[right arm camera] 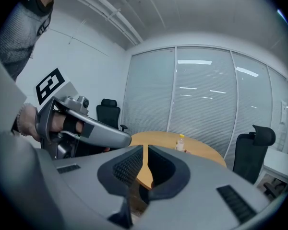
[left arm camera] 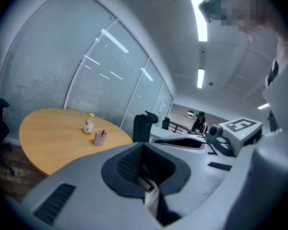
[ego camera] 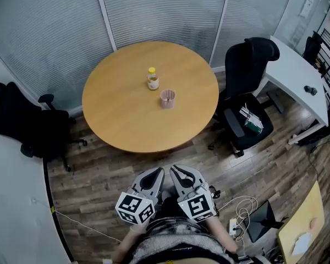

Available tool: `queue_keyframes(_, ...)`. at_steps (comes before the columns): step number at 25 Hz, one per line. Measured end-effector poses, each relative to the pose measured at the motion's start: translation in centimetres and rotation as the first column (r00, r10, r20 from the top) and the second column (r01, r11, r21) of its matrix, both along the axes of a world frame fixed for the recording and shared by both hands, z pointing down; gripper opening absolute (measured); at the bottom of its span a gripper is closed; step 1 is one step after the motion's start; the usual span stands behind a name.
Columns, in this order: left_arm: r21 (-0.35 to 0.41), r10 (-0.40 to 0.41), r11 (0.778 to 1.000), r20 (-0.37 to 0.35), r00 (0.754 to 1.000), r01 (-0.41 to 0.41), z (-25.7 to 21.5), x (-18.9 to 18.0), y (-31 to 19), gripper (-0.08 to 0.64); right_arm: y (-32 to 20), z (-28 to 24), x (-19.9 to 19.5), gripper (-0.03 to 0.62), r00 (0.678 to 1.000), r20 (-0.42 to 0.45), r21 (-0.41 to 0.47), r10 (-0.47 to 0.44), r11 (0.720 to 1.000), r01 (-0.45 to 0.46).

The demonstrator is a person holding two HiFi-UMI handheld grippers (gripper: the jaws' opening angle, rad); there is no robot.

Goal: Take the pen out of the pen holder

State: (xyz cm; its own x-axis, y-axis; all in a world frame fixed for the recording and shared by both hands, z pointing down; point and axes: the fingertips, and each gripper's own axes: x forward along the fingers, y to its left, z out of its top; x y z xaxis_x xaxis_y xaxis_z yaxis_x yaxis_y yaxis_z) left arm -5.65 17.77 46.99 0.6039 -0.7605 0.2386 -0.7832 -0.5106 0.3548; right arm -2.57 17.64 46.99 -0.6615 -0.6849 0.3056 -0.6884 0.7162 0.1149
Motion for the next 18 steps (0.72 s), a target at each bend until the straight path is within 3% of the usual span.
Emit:
queue_keyframes(9,-0.016,-0.058,0.998,-0.009,0.998,0.058,0.8,-0.8,-3.3,0.005,-4.3,0.6,-0.5,0.044,0.999,0.002,-0.017,-0.037,0.999,0.037)
queue_keyframes(18,-0.011,-0.082,0.997,0.0,0.997,0.082,0.1,-0.4,-12.3,0.005,-13.0,0.4,-1.1,0.043,0.989,-0.057,0.009,-0.137,0.99,0.138)
